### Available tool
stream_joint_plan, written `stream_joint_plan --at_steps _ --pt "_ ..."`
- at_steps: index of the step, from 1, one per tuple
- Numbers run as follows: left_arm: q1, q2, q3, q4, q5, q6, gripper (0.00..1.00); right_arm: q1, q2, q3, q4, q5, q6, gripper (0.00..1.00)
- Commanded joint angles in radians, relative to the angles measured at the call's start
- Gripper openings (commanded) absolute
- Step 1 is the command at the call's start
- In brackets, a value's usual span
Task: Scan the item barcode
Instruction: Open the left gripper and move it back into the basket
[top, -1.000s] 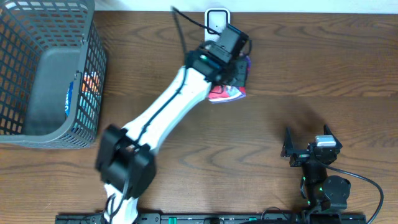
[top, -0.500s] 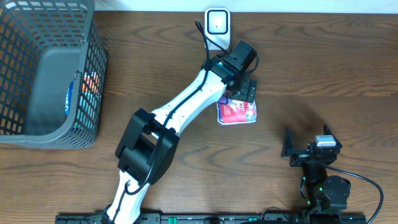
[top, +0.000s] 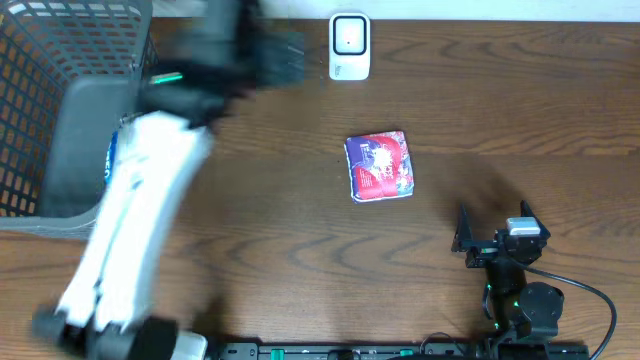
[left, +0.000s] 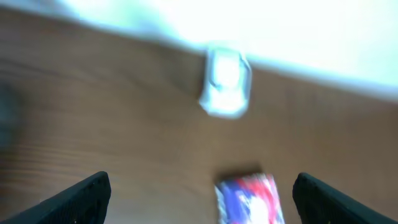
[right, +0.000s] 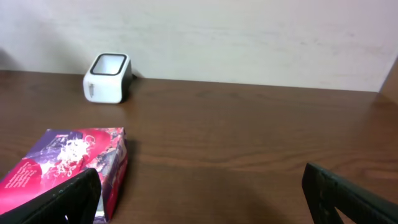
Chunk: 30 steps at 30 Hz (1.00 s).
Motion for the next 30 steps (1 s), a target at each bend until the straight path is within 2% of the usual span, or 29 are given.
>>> stream_joint_plan --at_steps 1,6,15,21,30 --pt "0.17 -0.084 0.008 -0.05 -0.043 0.009 0.94 0.017 -0.005 -0.002 -0.002 -0.006 -0.005 0.99" --pt "0.452 -0.121 0.008 -0.128 -0.057 -0.073 0.94 0.017 -0.005 -0.002 -0.002 -0.006 -0.005 0.99" --pt "0.787 -0.034 0.007 -0.232 -0.056 -0.122 0.94 0.017 -0.005 -0.002 -0.002 -0.006 -0.005 0.99" --pt "0.85 0.023 0.007 -0.25 0.014 -0.14 0.94 0.017 -0.005 -0.002 -0.002 -0.006 -0.005 0.99" --pt "0.82 0.081 -0.007 -0.249 0.022 -0.047 0.93 0.017 -0.005 -0.002 -0.002 -0.006 -0.005 0.99"
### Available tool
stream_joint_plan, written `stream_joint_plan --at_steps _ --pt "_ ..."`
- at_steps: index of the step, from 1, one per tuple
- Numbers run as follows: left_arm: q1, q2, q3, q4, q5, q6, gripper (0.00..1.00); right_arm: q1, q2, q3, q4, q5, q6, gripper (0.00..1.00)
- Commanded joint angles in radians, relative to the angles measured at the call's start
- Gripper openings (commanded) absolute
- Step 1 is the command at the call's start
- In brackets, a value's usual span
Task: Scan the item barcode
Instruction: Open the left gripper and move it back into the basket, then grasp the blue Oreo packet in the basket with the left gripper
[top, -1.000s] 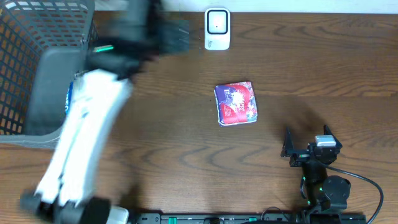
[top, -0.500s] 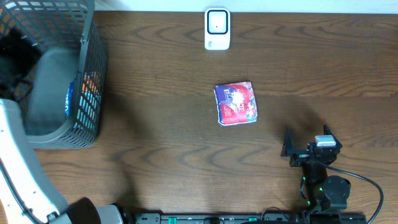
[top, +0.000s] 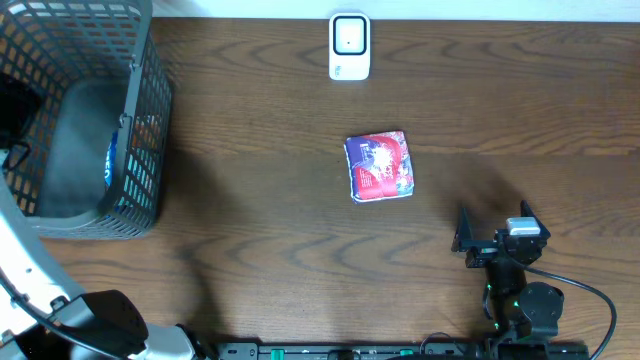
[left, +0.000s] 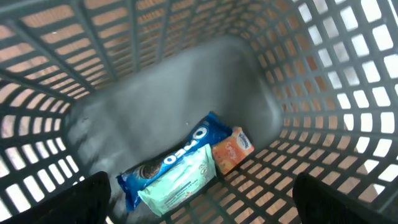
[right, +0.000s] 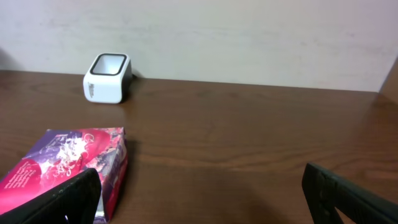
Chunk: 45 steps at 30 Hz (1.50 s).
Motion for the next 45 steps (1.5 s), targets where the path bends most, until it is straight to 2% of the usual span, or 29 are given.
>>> stream_joint_plan --at_steps 1,7,13,18,25,38,45 --pt "-0.006 0.038 -0.019 -0.003 0.011 0.041 0.94 0.017 -0.005 -0.002 -0.002 -0.006 -0.005 0.99" --pt "-0.006 0.122 -0.022 -0.011 -0.148 0.042 0.93 0.017 -0.005 -0.002 -0.002 -0.006 -0.005 0.99" --pt "-0.005 0.221 -0.022 -0.018 -0.151 0.091 0.9 0.017 -0.005 -0.002 -0.002 -0.006 -0.005 0.99" --pt "-0.005 0.293 -0.022 -0.068 -0.145 0.145 0.79 0.017 -0.005 -0.002 -0.002 -0.006 -0.005 0.99" --pt "-0.005 0.385 -0.024 -0.146 -0.137 0.24 0.79 0.017 -0.005 -0.002 -0.002 -0.006 -0.005 0.99" --pt "-0.006 0.471 -0.024 -0.16 0.246 0.537 0.8 0.017 -0.005 -0.002 -0.002 -0.005 -0.005 0.99" --pt "-0.006 0.471 -0.025 -0.19 0.275 0.549 0.79 0.017 -0.005 -0.002 -0.002 -0.006 -0.005 0.99"
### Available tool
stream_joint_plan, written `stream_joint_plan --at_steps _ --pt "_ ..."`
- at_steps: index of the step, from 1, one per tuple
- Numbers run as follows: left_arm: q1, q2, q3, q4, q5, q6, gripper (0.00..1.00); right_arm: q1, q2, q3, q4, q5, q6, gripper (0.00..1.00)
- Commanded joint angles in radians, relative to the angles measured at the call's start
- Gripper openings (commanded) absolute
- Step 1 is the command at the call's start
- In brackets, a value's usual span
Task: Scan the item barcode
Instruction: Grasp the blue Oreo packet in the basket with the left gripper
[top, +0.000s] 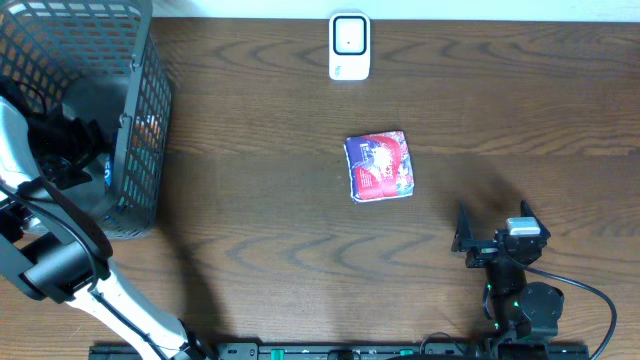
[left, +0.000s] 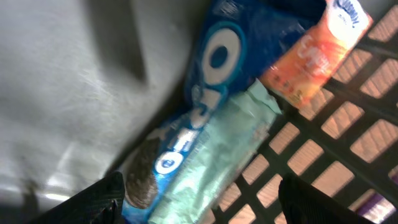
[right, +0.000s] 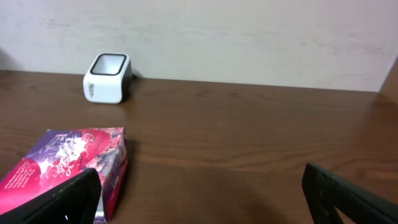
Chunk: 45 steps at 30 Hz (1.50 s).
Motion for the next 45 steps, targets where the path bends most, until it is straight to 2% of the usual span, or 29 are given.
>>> stream_joint_plan --at_steps 1,9,12,15,17,32,33,36,40,45 --pt "-0.002 0.011 -0.015 -0.025 0.041 0.039 0.79 0.017 -0.005 -0.002 -0.002 -0.006 -0.005 0.99" --pt "-0.002 0.011 -0.116 0.034 0.042 0.027 0.79 0.017 -0.005 -0.002 -0.002 -0.006 -0.005 0.99" --pt "-0.002 0.011 -0.137 0.043 0.042 0.027 0.72 0.017 -0.005 -0.002 -0.002 -0.006 -0.005 0.99" --pt "-0.002 0.011 -0.138 0.042 0.049 0.019 0.58 0.017 -0.005 -0.002 -0.002 -0.006 -0.005 0.99" --pt "-0.002 0.011 -0.138 0.042 0.064 0.016 0.52 0.017 -0.005 -0.002 -0.002 -0.006 -0.005 0.99" --pt "-0.025 0.012 -0.205 0.105 0.07 0.013 0.53 0.017 -0.005 -0.002 -0.002 -0.006 -0.005 0.99" --pt "-0.025 0.012 -0.208 0.108 0.068 0.013 0.47 0.017 -0.005 -0.002 -0.002 -0.006 -0.005 0.99" --pt "-0.025 0.011 -0.208 0.111 0.067 0.012 0.23 0.017 -0.005 -0.002 -0.002 -0.005 -0.005 0.99" --pt "-0.013 0.011 -0.19 0.109 0.067 -0.026 0.08 0.017 -0.005 -0.002 -0.002 -0.006 -0.005 0.99" --pt "0.021 0.005 -0.099 0.072 0.067 -0.107 0.07 0.017 -0.005 -0.002 -0.002 -0.005 -0.005 0.99"
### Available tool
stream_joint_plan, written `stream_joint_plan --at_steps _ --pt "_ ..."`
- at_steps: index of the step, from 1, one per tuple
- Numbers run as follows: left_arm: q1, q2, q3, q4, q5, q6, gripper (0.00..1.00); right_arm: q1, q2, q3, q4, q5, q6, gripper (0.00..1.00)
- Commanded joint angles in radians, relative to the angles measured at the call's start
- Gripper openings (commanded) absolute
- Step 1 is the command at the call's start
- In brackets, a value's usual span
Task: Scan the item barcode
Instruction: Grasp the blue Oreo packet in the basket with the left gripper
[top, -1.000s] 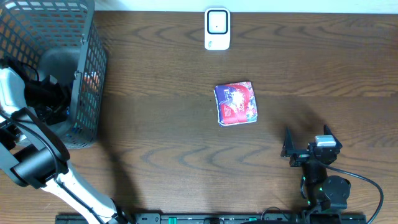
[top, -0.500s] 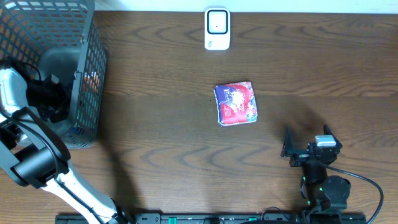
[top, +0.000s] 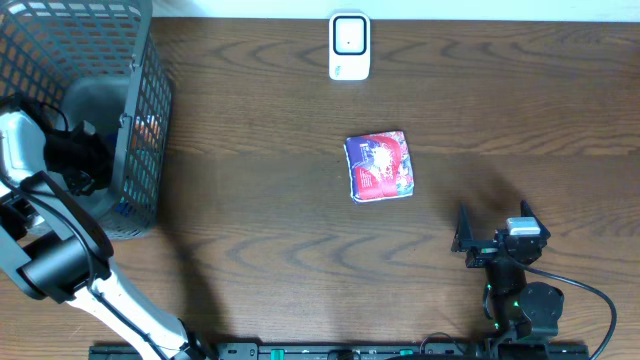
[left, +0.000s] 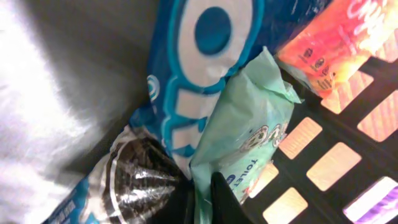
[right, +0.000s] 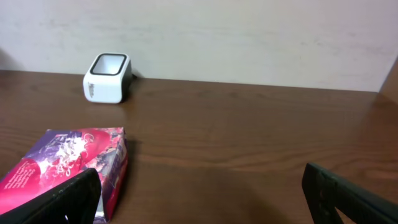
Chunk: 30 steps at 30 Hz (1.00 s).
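Inside the grey mesh basket (top: 141, 60), my left gripper (left: 202, 200) is shut on the lower edge of a mint-green packet (left: 252, 137). A blue Oreo pack (left: 186, 81) lies against that packet, with an orange packet (left: 339, 43) beside them. The white barcode scanner (top: 349, 45) stands at the far edge of the table. My right gripper (right: 202, 199) rests open near the front right, with nothing between its fingers.
A red and purple box (top: 379, 166) lies flat at the table's centre, left of the right gripper in the right wrist view (right: 68, 165). The basket's tall mesh walls surround the left arm (top: 30, 140). Brown wooden table (top: 250, 220) runs between basket and box.
My left gripper was open just above the packs in the basket. Now it is lower and shut on the mint-green packet's edge. The right arm has not moved.
The left arm was over the table near the scanner and box, open. Then it looked down into the basket from above, then hung close over the Oreo and green packs. Now it grips the green packet. Box and right gripper stayed put.
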Motion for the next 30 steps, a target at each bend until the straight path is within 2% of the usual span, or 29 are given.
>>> stream_joint_plan --at_steps 1,6,11,15,21,28,30 --pt "0.03 0.003 0.084 -0.029 -0.005 -0.071 0.07 0.017 -0.005 -0.002 -0.002 -0.006 -0.005 0.99" --pt "0.061 -0.025 0.236 -0.098 -0.005 -0.071 0.07 0.017 -0.005 -0.002 -0.002 -0.006 -0.005 0.99" --pt "0.071 -0.092 0.328 -0.101 -0.006 -0.071 0.07 0.017 -0.005 -0.002 -0.002 -0.006 -0.005 0.99" --pt "0.071 -0.177 0.34 -0.059 -0.005 -0.089 0.07 0.017 -0.005 -0.002 -0.002 -0.006 -0.005 0.99" --pt "0.071 -0.304 0.34 -0.017 0.008 -0.192 0.07 0.017 -0.005 -0.002 -0.002 -0.006 -0.005 0.99" --pt "0.069 -0.447 0.34 0.029 0.247 -0.206 0.07 0.017 -0.005 -0.002 -0.002 -0.006 -0.005 0.99" --pt "0.064 -0.475 0.34 0.036 0.254 -0.204 0.07 0.017 -0.005 -0.002 -0.002 -0.005 -0.005 0.99"
